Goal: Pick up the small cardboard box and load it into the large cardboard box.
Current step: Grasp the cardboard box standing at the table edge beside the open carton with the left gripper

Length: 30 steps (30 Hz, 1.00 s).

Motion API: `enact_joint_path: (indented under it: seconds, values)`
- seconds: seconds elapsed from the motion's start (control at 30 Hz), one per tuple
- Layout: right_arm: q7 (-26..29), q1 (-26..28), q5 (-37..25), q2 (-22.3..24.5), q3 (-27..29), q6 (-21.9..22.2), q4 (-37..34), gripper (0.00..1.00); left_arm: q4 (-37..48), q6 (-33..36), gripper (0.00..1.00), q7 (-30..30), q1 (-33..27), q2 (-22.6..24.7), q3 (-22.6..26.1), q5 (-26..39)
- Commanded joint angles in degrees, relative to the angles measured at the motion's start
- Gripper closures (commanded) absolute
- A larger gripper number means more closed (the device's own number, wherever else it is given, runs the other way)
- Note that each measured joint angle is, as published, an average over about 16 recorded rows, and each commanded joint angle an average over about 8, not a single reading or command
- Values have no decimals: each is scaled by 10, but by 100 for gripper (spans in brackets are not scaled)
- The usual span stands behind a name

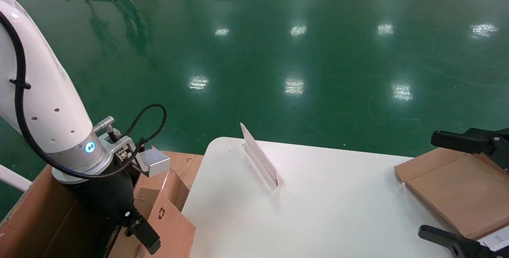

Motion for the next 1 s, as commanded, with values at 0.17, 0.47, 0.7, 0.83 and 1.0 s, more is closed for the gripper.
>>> enact_joint_path:
  seconds: [0.17,0.47,0.7,0.83,1.0]
  values:
    - [0,0,0,0,0,0,0,100,0,-1,100,0,1,-1,0,0]
    - [0,0,0,0,0,0,0,100,0,-2,100,0,1,-1,0,0]
    - [0,0,0,0,0,0,0,100,0,-2,100,0,1,-1,0,0]
    - [0,0,0,0,0,0,0,69,0,-2,100,0,1,-1,0,0]
    - [0,0,0,0,0,0,0,7,0,-2,100,0,1,-1,0,0]
